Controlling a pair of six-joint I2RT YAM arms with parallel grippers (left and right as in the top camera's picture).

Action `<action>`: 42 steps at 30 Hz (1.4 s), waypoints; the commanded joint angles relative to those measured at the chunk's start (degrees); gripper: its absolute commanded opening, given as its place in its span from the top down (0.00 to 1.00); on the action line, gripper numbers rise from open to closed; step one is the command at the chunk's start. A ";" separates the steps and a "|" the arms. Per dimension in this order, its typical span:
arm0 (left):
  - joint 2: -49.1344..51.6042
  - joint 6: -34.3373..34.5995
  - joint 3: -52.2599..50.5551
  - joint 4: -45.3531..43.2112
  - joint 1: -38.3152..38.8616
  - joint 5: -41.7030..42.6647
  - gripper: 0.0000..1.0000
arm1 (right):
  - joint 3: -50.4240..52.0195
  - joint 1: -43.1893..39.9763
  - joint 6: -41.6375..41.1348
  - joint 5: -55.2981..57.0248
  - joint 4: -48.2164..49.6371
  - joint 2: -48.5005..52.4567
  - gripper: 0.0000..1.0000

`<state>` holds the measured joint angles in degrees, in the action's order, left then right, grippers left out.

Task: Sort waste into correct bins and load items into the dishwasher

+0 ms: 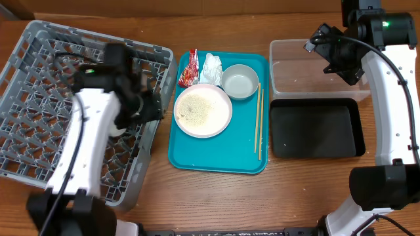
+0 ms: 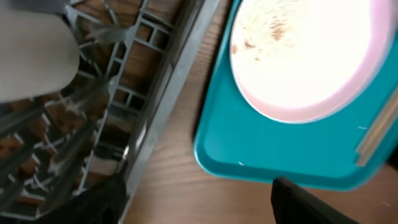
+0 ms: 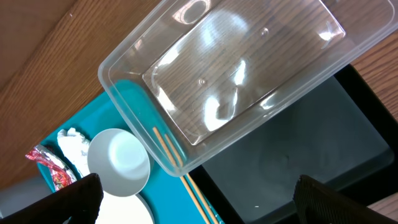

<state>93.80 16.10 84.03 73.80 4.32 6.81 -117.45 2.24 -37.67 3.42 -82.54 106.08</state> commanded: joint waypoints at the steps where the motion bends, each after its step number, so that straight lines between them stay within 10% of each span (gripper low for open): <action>1: 2.36 -0.22 -0.55 -3.04 0.55 -9.51 0.24 | -1.05 -0.11 0.22 0.57 0.13 -0.31 0.00; 7: 5.35 -8.44 -0.66 -7.91 0.61 -7.21 0.15 | -1.05 -0.11 0.22 0.57 0.13 -0.31 0.00; 22: 14.80 -14.43 -0.74 -16.24 0.70 -1.40 0.41 | -1.05 -0.11 0.22 0.57 0.13 -0.31 0.00; 28: 14.82 -11.19 -0.72 -19.96 0.63 -1.40 0.89 | -1.05 -0.11 0.22 0.57 0.13 -0.31 0.00; 42: 14.84 -6.62 -0.72 -30.51 0.52 -5.64 0.89 | -1.05 -0.11 0.22 0.57 0.13 -0.31 0.00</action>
<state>108.99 4.08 83.50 45.34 4.91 2.24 -117.45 2.24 -37.65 3.40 -82.54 106.08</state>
